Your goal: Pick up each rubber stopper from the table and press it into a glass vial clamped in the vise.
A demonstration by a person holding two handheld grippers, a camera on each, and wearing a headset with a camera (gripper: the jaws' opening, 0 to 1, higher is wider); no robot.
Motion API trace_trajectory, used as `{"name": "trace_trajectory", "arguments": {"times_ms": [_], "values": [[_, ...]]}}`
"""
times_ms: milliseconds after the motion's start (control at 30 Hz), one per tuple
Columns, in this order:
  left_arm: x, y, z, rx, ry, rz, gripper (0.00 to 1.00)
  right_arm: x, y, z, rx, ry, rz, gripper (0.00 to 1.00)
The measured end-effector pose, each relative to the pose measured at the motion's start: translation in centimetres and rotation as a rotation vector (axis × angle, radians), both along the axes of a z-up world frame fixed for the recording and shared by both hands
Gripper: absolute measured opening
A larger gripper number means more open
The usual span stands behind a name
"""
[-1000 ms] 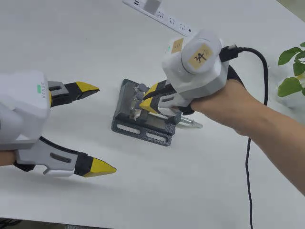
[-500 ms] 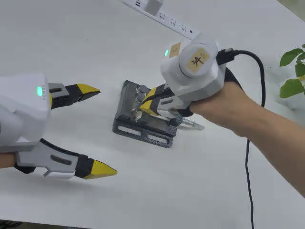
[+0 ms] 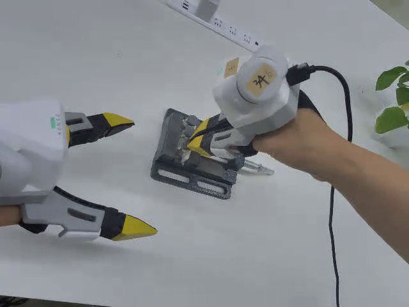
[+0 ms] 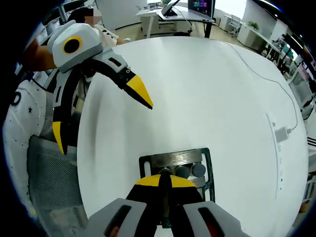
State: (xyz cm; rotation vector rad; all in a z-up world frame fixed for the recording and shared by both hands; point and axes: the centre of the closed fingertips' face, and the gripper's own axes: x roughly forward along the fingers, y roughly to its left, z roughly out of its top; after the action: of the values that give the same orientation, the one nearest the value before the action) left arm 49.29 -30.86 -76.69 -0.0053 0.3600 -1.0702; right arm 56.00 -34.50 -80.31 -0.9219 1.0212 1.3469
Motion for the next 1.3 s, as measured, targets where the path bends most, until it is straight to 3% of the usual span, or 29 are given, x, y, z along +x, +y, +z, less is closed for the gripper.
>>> {"name": "trace_trajectory", "arguments": {"times_ms": [167,333,667,1300], "values": [[0.12,-0.03,0.01,-0.004,0.0,0.003,0.91,-0.07,-0.05,-0.02,-0.014,-0.015,0.027,0.0],[0.25,-0.12,0.14,-0.009,-0.004,0.004,0.91,0.08,-0.11,-0.09,-0.026,0.01,0.009,0.0],[0.36,-0.13,0.07,-0.012,-0.003,0.006,0.91,-0.03,0.09,-0.23,-0.036,0.001,0.022,0.0],[0.37,0.13,-0.18,-0.014,-0.009,0.01,0.91,-0.14,0.47,-0.8,-0.073,0.027,0.028,0.0]]}}
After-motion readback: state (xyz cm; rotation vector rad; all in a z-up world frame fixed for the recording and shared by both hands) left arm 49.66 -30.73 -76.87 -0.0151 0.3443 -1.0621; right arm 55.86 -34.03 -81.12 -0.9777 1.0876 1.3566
